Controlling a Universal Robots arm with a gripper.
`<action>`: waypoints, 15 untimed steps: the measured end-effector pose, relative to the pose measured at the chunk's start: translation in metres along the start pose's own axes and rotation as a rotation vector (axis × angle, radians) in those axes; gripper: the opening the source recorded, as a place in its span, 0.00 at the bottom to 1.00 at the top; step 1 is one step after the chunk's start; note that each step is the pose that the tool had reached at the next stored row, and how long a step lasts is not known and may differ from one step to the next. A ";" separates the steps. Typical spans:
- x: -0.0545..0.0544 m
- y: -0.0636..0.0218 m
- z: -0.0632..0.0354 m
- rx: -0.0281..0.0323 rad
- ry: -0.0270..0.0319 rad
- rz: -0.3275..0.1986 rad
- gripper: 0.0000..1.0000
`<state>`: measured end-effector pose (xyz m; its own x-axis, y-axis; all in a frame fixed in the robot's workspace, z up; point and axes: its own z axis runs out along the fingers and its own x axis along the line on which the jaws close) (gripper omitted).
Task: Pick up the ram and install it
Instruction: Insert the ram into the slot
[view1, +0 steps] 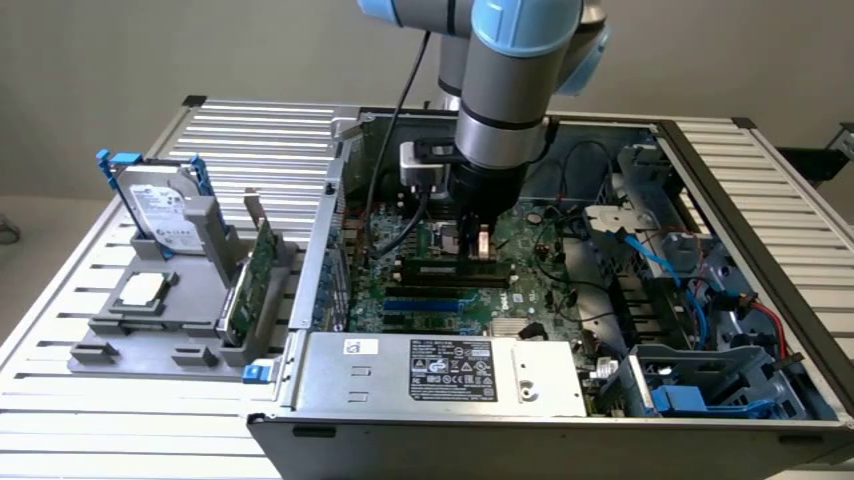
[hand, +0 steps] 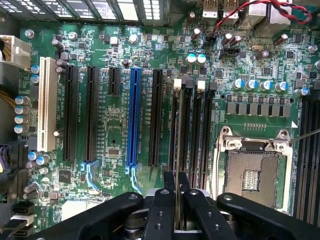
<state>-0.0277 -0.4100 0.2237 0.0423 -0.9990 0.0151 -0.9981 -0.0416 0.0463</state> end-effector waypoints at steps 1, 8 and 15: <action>0.000 0.0000 0.0004 0.0000 0.0001 0.000 0.14; 0.000 0.0004 0.0025 0.0000 0.0001 0.000 0.14; 0.000 0.0012 0.0033 0.0002 0.0000 0.001 0.14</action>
<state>-0.0291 -0.4100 0.2205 0.0415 -0.9990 0.0151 -0.9981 -0.0408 0.0461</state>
